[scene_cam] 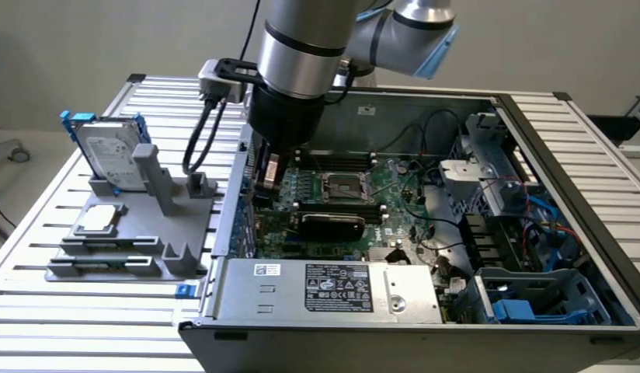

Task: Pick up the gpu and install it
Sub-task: 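Press down on the gpu until it lock into place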

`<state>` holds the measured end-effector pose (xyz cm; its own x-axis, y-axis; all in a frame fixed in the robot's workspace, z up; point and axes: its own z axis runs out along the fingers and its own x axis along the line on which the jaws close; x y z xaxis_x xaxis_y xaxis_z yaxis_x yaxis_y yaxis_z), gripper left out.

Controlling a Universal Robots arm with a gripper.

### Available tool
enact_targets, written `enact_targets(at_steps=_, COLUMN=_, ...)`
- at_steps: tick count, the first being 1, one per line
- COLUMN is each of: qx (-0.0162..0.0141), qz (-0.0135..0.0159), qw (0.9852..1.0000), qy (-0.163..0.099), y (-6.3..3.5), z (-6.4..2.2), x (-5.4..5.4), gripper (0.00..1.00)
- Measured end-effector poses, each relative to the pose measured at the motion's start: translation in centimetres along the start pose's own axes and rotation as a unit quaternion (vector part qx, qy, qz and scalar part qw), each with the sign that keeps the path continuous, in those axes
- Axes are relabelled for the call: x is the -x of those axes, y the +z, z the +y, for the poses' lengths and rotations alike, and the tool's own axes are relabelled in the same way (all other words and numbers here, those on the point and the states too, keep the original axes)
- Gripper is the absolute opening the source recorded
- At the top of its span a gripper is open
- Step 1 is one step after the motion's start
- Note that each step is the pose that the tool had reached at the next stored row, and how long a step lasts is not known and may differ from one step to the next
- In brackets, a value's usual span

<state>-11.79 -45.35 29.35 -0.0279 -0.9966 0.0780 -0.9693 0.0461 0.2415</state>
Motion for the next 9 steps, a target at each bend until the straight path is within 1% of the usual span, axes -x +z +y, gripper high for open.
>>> enact_targets(at_steps=9, qx=-0.0001, qz=0.0003, qw=1.0, qy=-0.001, y=-0.02, z=-0.08, x=0.04, gripper=0.11)
